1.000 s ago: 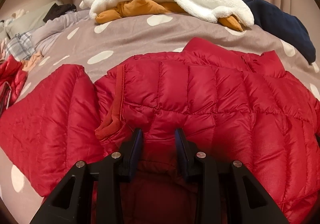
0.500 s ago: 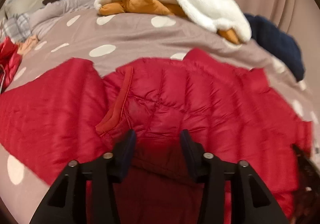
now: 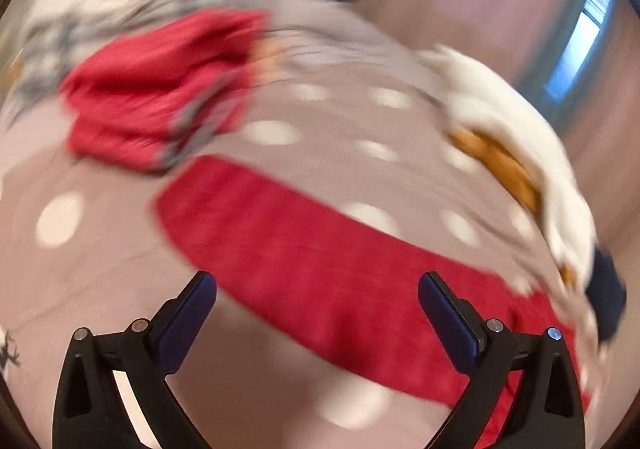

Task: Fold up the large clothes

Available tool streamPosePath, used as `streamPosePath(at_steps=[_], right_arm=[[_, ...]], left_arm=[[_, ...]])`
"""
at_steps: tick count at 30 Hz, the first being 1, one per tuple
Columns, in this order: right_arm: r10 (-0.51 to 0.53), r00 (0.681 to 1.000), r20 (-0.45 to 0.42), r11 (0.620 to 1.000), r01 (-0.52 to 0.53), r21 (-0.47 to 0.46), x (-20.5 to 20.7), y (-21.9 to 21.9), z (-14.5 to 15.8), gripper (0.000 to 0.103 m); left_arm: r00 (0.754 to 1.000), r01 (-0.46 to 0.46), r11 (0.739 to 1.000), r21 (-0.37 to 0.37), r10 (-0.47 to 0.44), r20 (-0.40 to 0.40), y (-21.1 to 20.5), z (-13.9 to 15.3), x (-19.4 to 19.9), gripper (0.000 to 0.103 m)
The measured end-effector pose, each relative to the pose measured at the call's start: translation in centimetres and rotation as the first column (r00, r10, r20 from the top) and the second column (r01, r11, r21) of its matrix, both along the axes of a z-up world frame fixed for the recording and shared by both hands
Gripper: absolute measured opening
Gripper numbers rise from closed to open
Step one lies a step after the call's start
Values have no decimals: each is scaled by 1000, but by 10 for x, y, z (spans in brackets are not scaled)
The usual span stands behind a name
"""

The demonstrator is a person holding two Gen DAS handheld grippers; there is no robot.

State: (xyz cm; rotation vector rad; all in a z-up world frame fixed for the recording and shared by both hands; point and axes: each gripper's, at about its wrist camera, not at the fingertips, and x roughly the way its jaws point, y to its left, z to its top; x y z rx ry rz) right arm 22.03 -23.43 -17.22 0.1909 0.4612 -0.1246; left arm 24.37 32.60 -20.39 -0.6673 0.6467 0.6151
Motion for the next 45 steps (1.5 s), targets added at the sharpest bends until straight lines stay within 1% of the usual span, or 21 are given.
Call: streamPosePath(at_steps=[2, 4, 7, 9, 11, 13, 15, 17, 19, 20, 23, 24, 25, 27, 29, 30, 34, 37, 40, 42, 45], right_arm=[[-47, 999, 0, 997, 47, -65, -11, 1, 2, 99], [-75, 997, 4, 991, 75, -110, -17, 0, 2, 99], [-112, 994, 10, 987, 113, -115, -26, -6, 0, 99], [-152, 988, 10, 980, 152, -132, -32, -7, -3, 99], [-181, 983, 19, 967, 182, -178, -39, -4, -5, 99], [-211, 977, 31, 951, 212, -223, -42, -1, -6, 99], [-229, 973, 31, 940, 230, -254, -40, 0, -9, 99], [-239, 971, 26, 935, 238, -262, -39, 0, -12, 99], [-238, 971, 14, 938, 233, -258, -37, 1, -16, 99], [-237, 971, 5, 939, 231, -255, -35, 0, -19, 99], [-232, 973, -12, 944, 222, -244, -34, 2, -26, 99], [-231, 973, -16, 945, 220, -242, -34, 3, -27, 99], [-231, 973, -20, 945, 220, -242, -34, 3, -29, 99], [-230, 973, -21, 944, 218, -247, -35, 4, -29, 99], [-231, 973, -11, 945, 222, -241, -36, 4, -28, 99], [-234, 972, -6, 945, 226, -235, -37, 3, -28, 99], [-226, 974, -4, 953, 220, -208, -37, -1, -27, 99], [-228, 974, -2, 954, 223, -200, -40, -4, -26, 99], [-225, 974, 12, 959, 224, -172, -48, -13, -21, 99], [-239, 971, 22, 959, 239, -150, -52, -23, -18, 99], [-244, 969, 25, 963, 245, -107, -56, -34, -17, 98]], left_arm=[[996, -89, 995, -50, 89, -5, 33, -20, -10, 100], [990, -141, 984, -107, 141, -15, 52, -39, -16, 100], [987, -160, 962, -222, 154, -42, 73, -70, -9, 100], [988, -153, 946, -286, 152, -24, 77, -86, -2, 100], [985, -157, 959, -234, 169, 30, 75, -86, 3, 100], [989, -118, 968, -223, 134, 60, 72, -85, 8, 100], [992, -113, 977, -181, 122, 36, 67, -85, 19, 100], [995, -100, 985, -143, 101, 2, 63, -84, 28, 92], [993, -106, 991, -85, 101, -63, 60, -83, 40, 64], [993, -94, 993, -67, 88, -77, 55, -82, 47, 59], [993, -94, 992, -84, 88, -75, 52, -84, 56, 41], [992, -104, 991, -84, 97, -82, 50, -83, 59, 29], [990, -112, 991, -79, 104, -92, 50, -82, 58, 22], [978, -134, 991, 22, 136, -155, 39, -72, 68, 12], [975, -85, 982, 171, 117, -188, 17, -55, 78, 9], [981, -55, 975, 216, 93, -171, 6, -45, 80, 9], [994, -20, 969, 247, 46, -101, -20, -7, 88, 9], [997, 4, 946, 325, 21, -75, -55, 27, 93, 9], [997, 77, 924, 374, -72, -26, -103, 58, 96, 9], [988, 140, 915, 378, -155, 10, -139, 76, 94, 9], [959, 249, 892, 378, -280, 30, -201, 92, 102, 9]])
